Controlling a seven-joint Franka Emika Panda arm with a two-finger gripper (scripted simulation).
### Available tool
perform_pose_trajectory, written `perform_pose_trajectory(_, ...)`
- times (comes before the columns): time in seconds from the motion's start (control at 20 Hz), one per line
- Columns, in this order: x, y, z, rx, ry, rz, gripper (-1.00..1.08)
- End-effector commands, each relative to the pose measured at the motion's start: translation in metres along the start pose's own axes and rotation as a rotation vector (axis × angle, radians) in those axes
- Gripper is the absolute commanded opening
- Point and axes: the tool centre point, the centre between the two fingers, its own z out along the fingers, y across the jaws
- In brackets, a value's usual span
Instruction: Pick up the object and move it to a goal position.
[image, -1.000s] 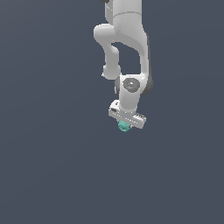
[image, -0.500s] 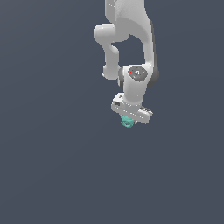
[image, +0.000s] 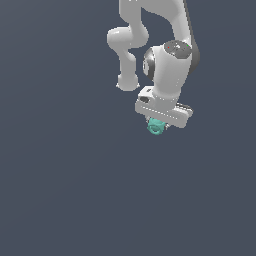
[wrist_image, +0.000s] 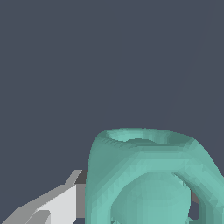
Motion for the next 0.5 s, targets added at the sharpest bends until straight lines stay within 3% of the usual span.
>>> perform_pose_trajectory(0.0,-0.003,-0.008,-0.027,-0.001,0.0,0.0,-1.0)
perform_pose_trajectory(0.45,-0.011,-0.037,-0.118,-0.001,0.0,0.0,-1.0)
